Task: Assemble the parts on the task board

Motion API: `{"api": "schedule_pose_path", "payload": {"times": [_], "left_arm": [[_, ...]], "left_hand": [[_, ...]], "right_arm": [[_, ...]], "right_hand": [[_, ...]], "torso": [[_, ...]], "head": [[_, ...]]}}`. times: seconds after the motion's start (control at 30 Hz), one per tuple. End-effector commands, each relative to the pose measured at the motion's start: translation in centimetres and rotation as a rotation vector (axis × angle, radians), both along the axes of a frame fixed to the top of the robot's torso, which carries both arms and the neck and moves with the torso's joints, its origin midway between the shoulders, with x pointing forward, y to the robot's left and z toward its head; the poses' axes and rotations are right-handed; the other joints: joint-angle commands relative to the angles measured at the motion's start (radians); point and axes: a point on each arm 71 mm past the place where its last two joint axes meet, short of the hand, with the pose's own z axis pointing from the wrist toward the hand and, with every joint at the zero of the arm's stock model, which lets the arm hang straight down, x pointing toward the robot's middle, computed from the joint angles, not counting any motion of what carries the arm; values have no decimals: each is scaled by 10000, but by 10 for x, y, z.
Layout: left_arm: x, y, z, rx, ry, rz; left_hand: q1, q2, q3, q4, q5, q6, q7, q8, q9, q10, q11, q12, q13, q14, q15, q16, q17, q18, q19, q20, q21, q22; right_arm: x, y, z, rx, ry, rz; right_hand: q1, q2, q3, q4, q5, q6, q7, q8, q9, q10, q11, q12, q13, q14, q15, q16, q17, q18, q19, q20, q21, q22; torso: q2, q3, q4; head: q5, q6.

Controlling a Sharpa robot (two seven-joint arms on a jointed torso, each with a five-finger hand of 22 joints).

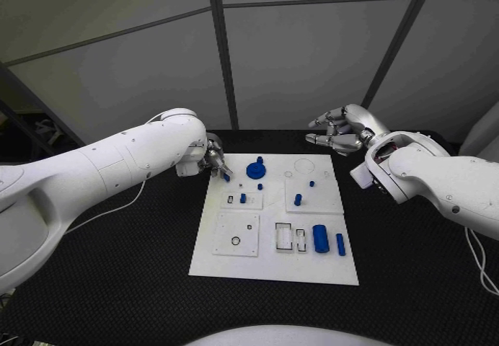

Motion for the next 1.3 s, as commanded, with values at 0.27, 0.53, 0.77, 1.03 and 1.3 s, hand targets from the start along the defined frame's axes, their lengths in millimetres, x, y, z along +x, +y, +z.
{"api": "schedule_pose_path", "payload": {"times": [0.27,0.53,0.77,1.03,1.3], "left_arm": [[-16,9,10,-1233,-407,334],[-36,14,16,-1428,-769,197],[-52,12,14,-1121,-1175,-268],[-62,4,5,-870,-1323,-647],[-65,-2,-2,-716,-1293,-830]], "left_hand": [[-642,-806,2386,-1261,180,-2,-48,162,601,359,-81,-146,-178,943,-94,113,2342,-222,195,-39,178,746],[-1085,-1162,3276,-1462,237,41,-72,237,751,503,-101,-167,-249,962,-127,144,2393,-241,263,-65,234,835],[-1258,-1324,3628,-1554,256,69,-92,279,823,594,-121,-104,-190,972,-142,161,2420,-252,299,-79,272,882],[-1367,-1432,3887,-1618,270,88,-103,307,874,653,-135,-81,-175,973,-156,161,2422,-262,330,-92,306,920],[-1409,-1466,3982,-1639,278,95,-106,317,893,674,-139,-74,-171,974,-160,164,2426,-264,339,-96,312,930]], "right_arm": [[0,-2,1,-21,-87,32],[0,-3,1,-25,-91,10],[0,-4,1,-31,-92,-9],[0,-4,1,-34,-86,-17],[0,-4,1,-38,-80,-18]], "right_hand": [[-10,13,-7,42,58,71,-6,51,-12,20,-56,-15,-3,621,-87,-56,977,68,-50,5,-65,-15],[-10,13,-7,42,58,71,-6,51,-12,20,-56,-15,-3,621,-87,-56,977,68,-50,5,-65,-15],[-10,13,-7,42,58,71,-6,51,-12,20,-56,-15,-3,621,-87,-56,977,68,-50,5,-65,-15],[-10,13,-7,42,58,71,-6,51,-12,20,-56,-15,-3,621,-87,-56,977,68,-50,5,-65,-15],[-10,13,-7,42,58,71,-6,51,-12,20,-56,-15,-3,621,-87,-56,977,68,-50,5,-65,-15]], "torso": [[-11,5,23],[-25,6,35],[-25,8,28],[-13,11,3],[2,-1,8]], "head": [[17,-6],[38,-30],[90,-4],[107,-4],[92,-31]]}}
